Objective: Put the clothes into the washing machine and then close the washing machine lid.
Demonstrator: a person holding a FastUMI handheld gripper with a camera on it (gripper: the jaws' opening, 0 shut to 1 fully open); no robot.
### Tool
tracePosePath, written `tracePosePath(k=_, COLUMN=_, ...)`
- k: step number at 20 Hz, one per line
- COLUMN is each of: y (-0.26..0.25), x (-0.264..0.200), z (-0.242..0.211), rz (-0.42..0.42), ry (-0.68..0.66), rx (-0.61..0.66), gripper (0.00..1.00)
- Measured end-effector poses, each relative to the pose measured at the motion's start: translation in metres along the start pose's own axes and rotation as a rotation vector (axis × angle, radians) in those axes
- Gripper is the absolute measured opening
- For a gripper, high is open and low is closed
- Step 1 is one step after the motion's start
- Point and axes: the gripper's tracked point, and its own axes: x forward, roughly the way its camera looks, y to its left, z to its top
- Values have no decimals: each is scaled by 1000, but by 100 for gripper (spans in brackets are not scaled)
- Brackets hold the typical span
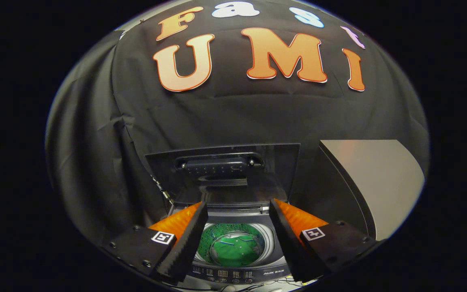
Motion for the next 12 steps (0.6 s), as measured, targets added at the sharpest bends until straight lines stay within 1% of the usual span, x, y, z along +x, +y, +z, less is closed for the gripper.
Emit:
tracePosePath(k=5, y=2, x=14, z=19, rz=8, ry=-11, rx=-15, gripper=98)
tracePosePath(k=12, y=1, x=56, z=77, rz=15, ry=-67, rx=-4, gripper=98)
